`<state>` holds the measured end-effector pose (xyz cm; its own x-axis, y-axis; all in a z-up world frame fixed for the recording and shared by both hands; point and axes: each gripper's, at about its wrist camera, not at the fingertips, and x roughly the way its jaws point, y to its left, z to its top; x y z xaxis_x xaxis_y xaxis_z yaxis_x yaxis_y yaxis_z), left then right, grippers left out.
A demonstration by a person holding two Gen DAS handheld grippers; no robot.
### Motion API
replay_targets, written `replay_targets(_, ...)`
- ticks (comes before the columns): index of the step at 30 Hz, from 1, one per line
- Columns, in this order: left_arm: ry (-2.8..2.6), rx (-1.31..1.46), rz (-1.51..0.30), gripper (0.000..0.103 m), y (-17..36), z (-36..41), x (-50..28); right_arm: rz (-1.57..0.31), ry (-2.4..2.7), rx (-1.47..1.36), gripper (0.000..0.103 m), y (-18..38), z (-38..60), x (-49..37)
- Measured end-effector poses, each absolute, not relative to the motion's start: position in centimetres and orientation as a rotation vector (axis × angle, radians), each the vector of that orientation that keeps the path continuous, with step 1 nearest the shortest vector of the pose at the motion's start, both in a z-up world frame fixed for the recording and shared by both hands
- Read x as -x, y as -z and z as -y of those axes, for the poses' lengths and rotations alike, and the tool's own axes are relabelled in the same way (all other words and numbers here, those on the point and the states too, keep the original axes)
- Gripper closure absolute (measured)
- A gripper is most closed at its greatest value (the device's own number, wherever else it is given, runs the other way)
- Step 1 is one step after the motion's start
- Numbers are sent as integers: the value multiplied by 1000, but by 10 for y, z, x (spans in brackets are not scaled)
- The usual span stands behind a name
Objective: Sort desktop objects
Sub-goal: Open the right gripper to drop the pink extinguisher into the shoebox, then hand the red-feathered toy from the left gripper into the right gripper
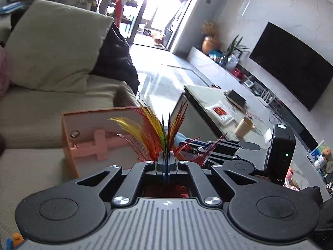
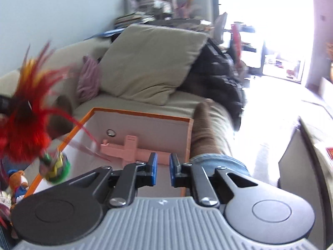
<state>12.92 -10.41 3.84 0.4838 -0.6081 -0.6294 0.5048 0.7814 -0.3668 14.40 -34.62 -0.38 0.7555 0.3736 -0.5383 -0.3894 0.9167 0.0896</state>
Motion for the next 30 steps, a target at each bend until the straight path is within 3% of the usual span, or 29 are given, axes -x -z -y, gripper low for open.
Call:
replay_targets(5,741,126,-912,102,-12,130,-130,-604,-358,-106,88,19,363,-126)
replay_targets(18,728,123,-1012,100,16,141,-122,-572,-338,-117,84,15,377,-99)
replay_targets(26,637,209,-889,98,-20,95,-109,-538,-355,-80,73,-3,370,-81)
replay_targets(30,571,226,-865,98,-24,73,-101,-633,-439,-109,72,-7,362,-82)
